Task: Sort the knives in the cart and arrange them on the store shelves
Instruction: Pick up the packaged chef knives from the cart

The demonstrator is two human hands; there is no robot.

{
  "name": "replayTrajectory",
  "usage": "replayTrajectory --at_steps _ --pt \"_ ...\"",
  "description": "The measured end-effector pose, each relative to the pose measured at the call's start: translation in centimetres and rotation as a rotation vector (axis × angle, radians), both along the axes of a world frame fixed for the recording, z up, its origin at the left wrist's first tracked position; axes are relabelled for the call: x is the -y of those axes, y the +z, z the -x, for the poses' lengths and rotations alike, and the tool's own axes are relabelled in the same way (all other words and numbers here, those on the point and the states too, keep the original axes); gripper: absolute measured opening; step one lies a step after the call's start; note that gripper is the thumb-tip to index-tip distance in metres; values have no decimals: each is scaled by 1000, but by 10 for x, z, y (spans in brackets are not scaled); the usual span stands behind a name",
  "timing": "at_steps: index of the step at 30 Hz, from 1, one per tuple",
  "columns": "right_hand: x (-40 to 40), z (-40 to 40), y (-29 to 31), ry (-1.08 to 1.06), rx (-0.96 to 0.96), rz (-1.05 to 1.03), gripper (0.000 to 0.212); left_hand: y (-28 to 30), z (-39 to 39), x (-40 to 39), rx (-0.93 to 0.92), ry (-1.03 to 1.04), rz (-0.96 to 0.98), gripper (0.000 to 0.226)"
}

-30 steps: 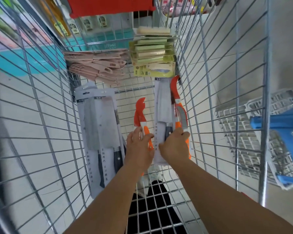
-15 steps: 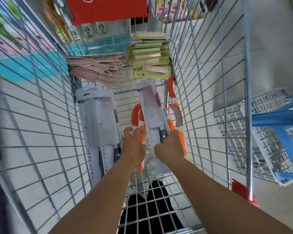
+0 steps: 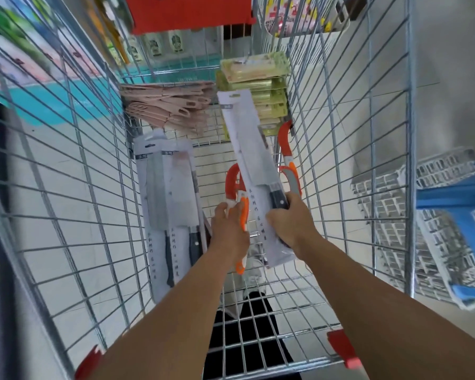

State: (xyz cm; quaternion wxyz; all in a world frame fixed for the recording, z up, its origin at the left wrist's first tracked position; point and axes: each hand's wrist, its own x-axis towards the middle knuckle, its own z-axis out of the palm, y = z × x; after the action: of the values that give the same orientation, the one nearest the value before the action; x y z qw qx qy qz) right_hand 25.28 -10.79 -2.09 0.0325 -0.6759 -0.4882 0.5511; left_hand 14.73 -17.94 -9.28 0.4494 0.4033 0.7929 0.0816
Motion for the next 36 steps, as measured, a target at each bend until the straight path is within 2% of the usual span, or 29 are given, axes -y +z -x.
replayTrajectory --at_steps 3,5,7,10,12,17,19,23,26,28,30,34,36 --pt "-3 -1 1 -32 7 -73 28 5 -7 -4 29 41 -17 73" --pt "-5 -2 -1 -35 -3 -120 42 8 -15 -8 73 98 -70 64" --pt "-7 -3 -3 -25 1 -146 54 9 -26 -12 194 194 -74 54" --pt "-10 -4 -3 25 34 -159 57 -1 -38 -16 241 255 -111 74" --pt "-13 -5 -4 57 57 -171 57 4 -43 -21 326 200 -92 71" --pt "-19 -8 -5 71 60 -189 59 -3 -37 -24 321 60 -52 44" --pt "-19 -7 -5 74 51 -180 56 13 -24 -23 401 173 -46 44" --pt "-12 7 -4 110 29 -140 31 49 -3 -24 483 659 -224 29" --pt "6 29 -4 180 -88 -51 23 67 11 -18 287 727 -296 35" --pt "20 47 -2 255 -153 3 20 70 22 -6 161 768 -314 47" --pt "33 64 -6 359 -140 17 26 69 35 8 71 796 -243 60" --pt "58 86 -18 547 -73 40 36 68 53 39 -13 760 -114 68" --pt "67 91 -19 672 -60 25 26 69 58 51 -21 747 -83 71"
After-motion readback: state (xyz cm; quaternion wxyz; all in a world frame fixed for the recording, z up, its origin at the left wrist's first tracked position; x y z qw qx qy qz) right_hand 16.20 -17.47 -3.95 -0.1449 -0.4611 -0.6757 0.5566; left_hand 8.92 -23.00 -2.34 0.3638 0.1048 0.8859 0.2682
